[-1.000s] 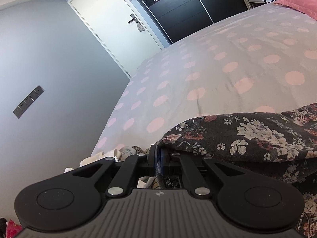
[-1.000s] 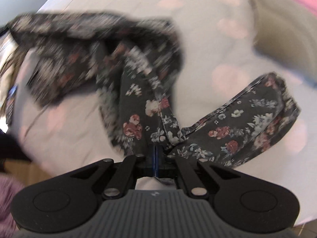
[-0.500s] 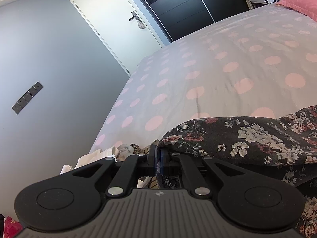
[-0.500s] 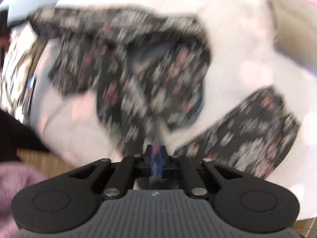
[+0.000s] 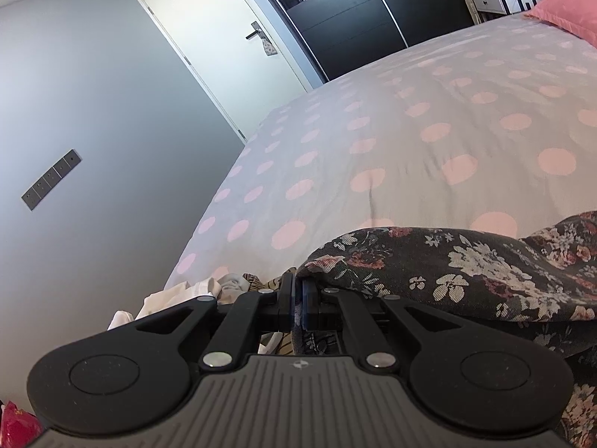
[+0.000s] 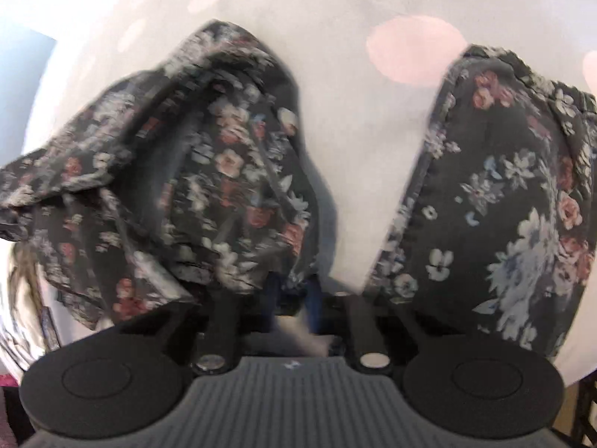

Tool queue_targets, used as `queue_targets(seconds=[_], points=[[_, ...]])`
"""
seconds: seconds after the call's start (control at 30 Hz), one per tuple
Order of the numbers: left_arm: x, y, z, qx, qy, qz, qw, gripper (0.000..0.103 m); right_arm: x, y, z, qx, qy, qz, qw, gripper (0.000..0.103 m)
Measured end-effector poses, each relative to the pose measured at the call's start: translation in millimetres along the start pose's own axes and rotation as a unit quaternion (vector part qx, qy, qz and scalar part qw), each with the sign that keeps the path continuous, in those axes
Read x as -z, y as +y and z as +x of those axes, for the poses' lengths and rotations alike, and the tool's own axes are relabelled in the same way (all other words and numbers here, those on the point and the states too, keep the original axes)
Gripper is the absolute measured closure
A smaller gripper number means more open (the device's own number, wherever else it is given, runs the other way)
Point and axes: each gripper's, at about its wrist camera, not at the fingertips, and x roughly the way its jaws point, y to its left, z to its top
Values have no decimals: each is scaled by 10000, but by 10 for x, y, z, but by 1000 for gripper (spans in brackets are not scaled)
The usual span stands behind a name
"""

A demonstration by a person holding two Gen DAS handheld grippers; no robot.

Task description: Fold clothes

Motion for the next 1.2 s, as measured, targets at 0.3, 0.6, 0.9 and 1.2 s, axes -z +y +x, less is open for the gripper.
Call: queue_targets(seconds=[0.3,0.6,0.9,1.2], points=[[-63,293,-291,145,-434,-800,9957,101,-89,291,-1062,2011,-1810,-1391,9526,92],[-78,633,-880,919,-735,-1264,9850,101,-126,-121,-2196,3091,-2931,-1023,8989,92],[22,693,-1142,2123,-66,-1239,9693,101,-390,-333,-2668,3616,-3021,-956,8768,92],[-439,115,-358,1972,470,-469,9781,102,-1508,-321,-1868,4136,-2323,-1421,8688,92]])
